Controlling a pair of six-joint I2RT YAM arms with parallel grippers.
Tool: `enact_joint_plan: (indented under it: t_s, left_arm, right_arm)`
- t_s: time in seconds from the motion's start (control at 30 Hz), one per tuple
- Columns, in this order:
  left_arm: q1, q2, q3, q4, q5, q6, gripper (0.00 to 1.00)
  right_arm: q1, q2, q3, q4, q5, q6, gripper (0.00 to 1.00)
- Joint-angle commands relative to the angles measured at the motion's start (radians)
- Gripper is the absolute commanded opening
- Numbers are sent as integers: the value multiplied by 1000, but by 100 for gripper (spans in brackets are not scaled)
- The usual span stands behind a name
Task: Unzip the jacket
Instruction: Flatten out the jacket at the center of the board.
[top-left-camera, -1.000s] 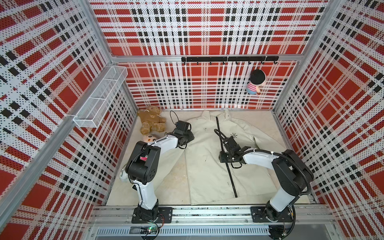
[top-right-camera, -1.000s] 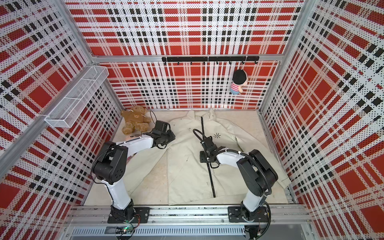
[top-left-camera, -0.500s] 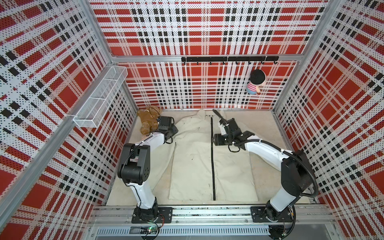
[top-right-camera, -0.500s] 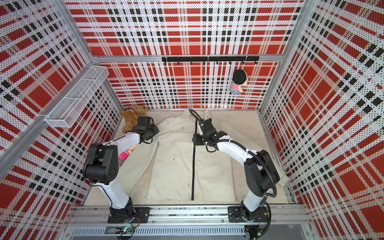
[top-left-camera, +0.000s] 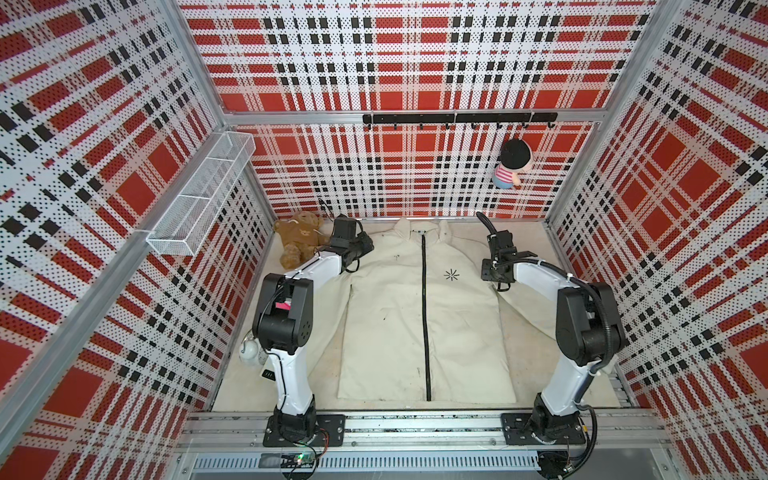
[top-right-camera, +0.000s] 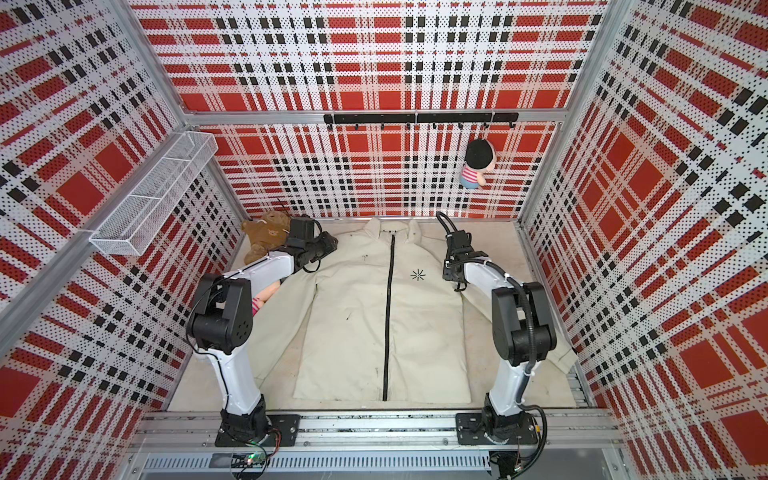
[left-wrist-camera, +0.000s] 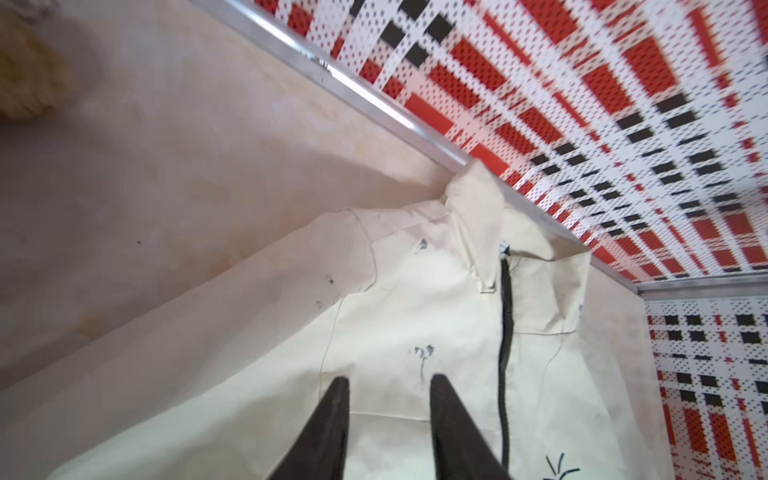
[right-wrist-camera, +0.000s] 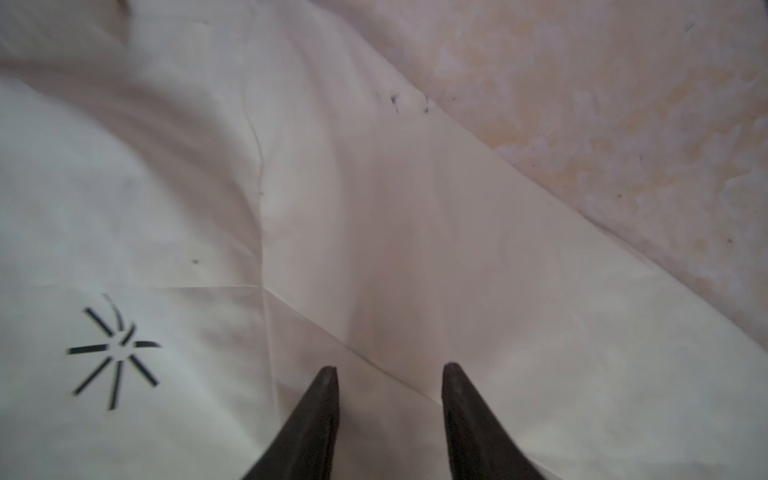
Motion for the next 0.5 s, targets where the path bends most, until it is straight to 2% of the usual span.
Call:
enact_joint_plan:
  t_s: [0.0, 0.17, 0.47]
  left_arm:
    - [18, 60, 38, 3, 57, 47, 34]
    - [28, 111, 61, -31, 52, 92, 32]
    - [-16, 146, 52, -47, 117, 164, 35]
  right_arm:
    - [7, 37, 1, -6, 79, -31, 44]
    - [-19, 71, -16, -9, 92, -17, 43]
    - [-171, 68, 0, 0, 55, -77, 43]
